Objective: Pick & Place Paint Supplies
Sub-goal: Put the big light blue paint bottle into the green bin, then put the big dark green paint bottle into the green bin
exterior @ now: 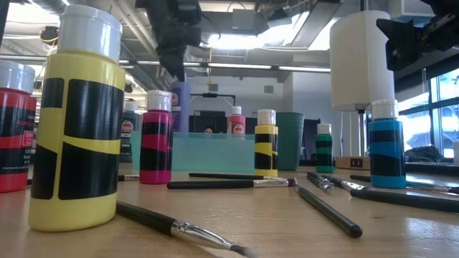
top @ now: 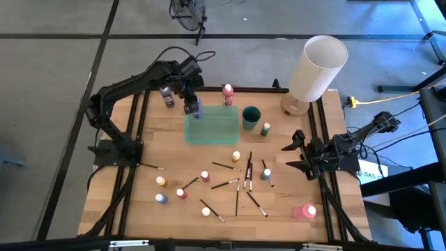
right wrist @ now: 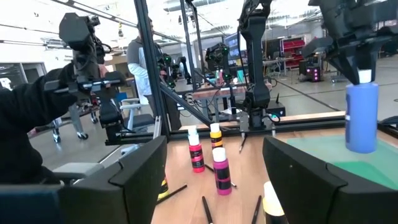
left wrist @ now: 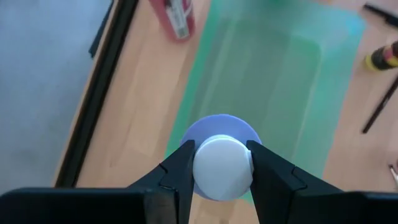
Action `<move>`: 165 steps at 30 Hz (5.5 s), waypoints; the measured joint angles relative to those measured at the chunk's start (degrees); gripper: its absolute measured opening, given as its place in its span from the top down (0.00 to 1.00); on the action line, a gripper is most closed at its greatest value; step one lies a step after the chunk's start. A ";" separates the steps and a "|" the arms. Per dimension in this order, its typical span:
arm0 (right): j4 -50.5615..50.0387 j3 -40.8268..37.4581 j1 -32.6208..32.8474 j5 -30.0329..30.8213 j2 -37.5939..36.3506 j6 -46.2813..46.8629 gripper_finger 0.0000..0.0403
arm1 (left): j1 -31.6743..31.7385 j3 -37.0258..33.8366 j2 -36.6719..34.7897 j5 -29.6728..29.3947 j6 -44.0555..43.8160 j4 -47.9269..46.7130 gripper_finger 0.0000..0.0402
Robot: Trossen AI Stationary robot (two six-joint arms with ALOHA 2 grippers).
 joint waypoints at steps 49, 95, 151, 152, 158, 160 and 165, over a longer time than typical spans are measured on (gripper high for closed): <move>-0.22 0.00 0.00 0.05 0.04 0.01 0.33 | 4.15 -8.36 -0.37 0.74 2.14 5.15 0.71; -0.44 0.00 0.00 0.07 0.04 0.01 0.33 | 2.05 -13.89 -2.25 0.57 1.92 9.35 0.55; 28.88 0.00 0.00 -16.83 0.02 -34.93 0.33 | -7.61 -13.80 -41.80 8.55 -4.99 8.95 0.39; 29.21 0.02 -0.01 -16.51 0.04 -35.94 0.33 | -7.93 -13.80 -42.18 8.56 -4.99 8.95 0.39; 30.99 0.67 0.00 -11.04 0.04 -45.48 0.33 | -8.81 -13.80 -43.13 8.39 -4.09 8.93 0.39; 30.09 1.50 0.00 -6.98 0.06 -48.60 0.33 | -8.78 -13.80 -43.17 8.39 -4.02 8.94 0.39; 27.76 3.42 0.00 3.84 1.64 -54.92 0.38 | -8.79 -13.80 -43.10 8.35 -2.55 8.95 0.39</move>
